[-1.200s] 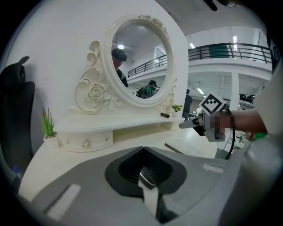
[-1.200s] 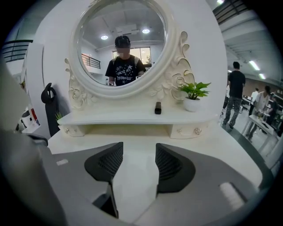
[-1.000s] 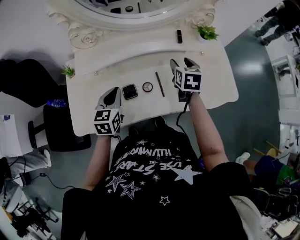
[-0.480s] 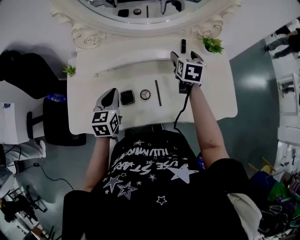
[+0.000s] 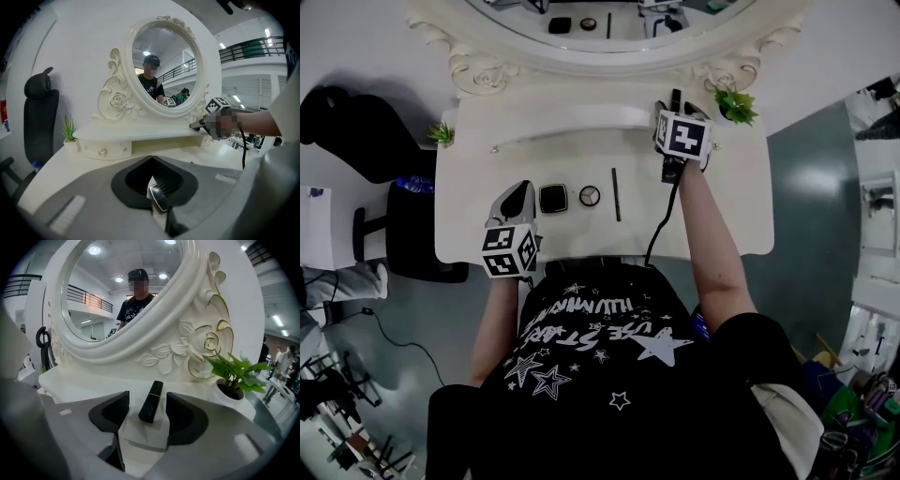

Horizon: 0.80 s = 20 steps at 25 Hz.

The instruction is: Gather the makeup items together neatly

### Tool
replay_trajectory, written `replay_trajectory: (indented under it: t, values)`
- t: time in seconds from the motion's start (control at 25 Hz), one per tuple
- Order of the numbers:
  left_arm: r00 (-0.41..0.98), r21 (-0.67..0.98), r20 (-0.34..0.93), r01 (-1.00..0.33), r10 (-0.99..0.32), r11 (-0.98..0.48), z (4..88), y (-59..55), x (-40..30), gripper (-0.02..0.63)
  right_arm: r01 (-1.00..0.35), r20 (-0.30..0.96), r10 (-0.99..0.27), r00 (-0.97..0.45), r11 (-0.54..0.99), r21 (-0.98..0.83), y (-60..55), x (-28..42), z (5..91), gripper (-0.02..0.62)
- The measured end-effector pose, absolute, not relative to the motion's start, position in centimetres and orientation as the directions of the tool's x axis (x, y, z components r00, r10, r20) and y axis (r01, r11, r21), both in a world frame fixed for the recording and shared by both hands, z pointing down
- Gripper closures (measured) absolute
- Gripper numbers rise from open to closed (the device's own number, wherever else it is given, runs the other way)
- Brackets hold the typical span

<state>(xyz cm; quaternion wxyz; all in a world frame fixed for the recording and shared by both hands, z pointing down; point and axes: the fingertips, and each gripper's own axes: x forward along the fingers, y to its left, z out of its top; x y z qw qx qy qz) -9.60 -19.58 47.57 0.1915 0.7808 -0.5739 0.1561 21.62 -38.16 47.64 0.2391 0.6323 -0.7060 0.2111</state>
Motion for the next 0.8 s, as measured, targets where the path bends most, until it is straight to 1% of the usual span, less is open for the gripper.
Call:
replay_trajectory:
  t: [0.16,0.28,0.52,0.8]
  values:
    - [0.284,0.122,0.463,-0.959,-0.84,-0.257,47.7,-19.4,-9.7,0.606,-0.994,0.623,-0.779,-0.07,0.105,0.019,-38.3,21.9,48.0,0.376]
    - [0.28,0.125,0.463,-0.96,-0.841,-0.251,47.7,-19.2,-9.8,0.606,-0.994,0.641,-0.766,-0.057,0.103,0.035,-38.2,22.1,48.3,0.461]
    - [0.287,0.126,0.465,-0.958,-0.837,-0.259,47.7,-18.7,-10.0,0.606,-0.993,0.643,-0.762,-0.08,0.12,0.019,-37.9,21.9,48.1,0.466]
    - [0.312,0.128,0.46,-0.95,-0.831,-0.286,47.4,-18.5,-10.5,0.606,-0.992,0.61,-0.786,-0.1,0.124,-0.003,-36.1,21.0,46.2,0.466]
